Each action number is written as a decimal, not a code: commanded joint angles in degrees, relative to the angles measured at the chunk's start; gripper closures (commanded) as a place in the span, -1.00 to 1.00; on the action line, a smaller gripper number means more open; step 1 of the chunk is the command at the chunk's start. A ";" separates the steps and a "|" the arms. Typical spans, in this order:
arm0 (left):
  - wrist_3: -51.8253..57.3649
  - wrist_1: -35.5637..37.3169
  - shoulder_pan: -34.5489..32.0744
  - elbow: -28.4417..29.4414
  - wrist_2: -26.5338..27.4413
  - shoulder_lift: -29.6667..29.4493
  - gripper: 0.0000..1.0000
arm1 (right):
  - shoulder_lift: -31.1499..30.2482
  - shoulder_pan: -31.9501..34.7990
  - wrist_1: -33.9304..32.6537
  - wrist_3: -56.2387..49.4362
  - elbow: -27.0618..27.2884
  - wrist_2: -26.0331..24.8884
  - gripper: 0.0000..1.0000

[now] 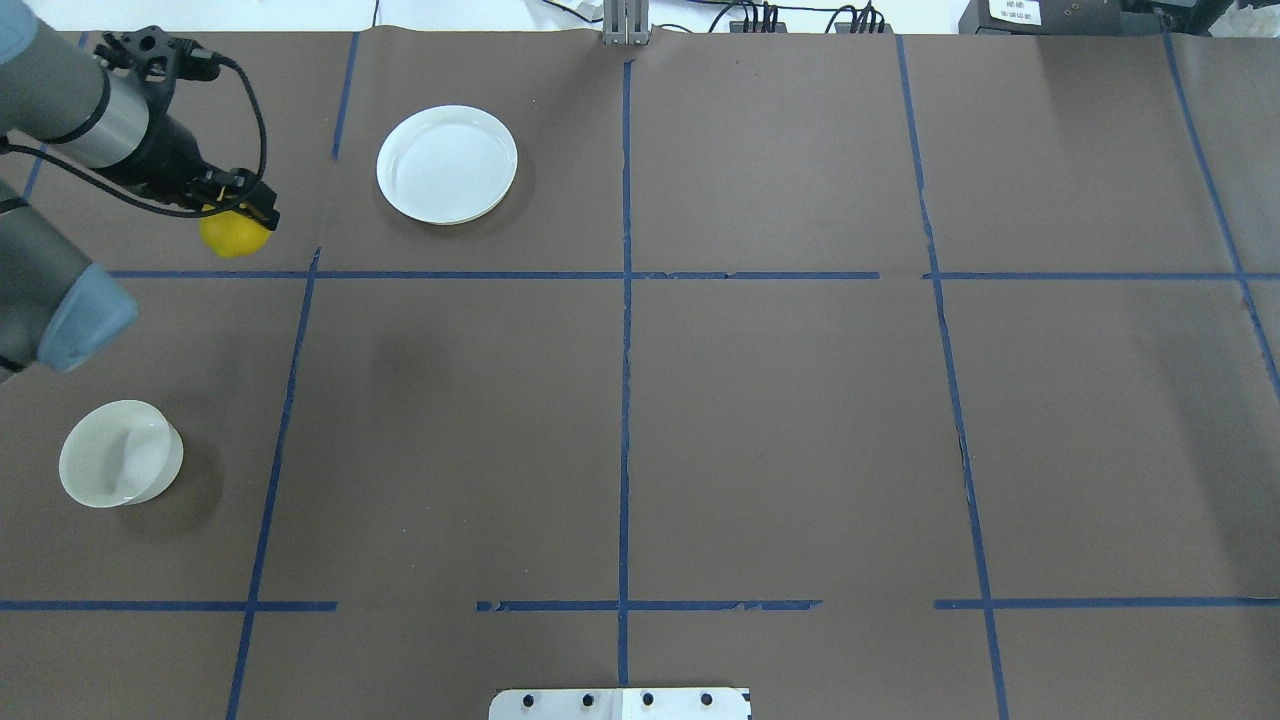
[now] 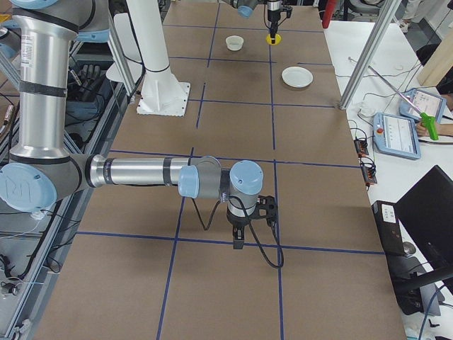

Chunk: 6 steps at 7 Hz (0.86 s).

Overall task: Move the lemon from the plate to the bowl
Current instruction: 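Lift the lemon with the left gripper and carry it toward the white bowl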

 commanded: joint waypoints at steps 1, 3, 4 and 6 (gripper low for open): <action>-1.22 -8.11 0.12 -6.29 1.13 14.76 1.00 | -0.06 0.00 0.00 0.00 0.00 0.02 -1.00; -5.96 -17.69 1.34 -6.49 1.75 22.09 1.00 | -0.06 0.00 0.00 0.00 0.00 0.03 -1.00; -6.32 -17.90 2.65 -6.49 1.83 23.17 1.00 | -0.06 0.00 0.00 0.00 0.00 -0.06 -1.00; -7.29 -18.08 5.73 -6.57 2.10 24.23 1.00 | -0.06 0.00 0.00 0.00 0.00 -0.06 -1.00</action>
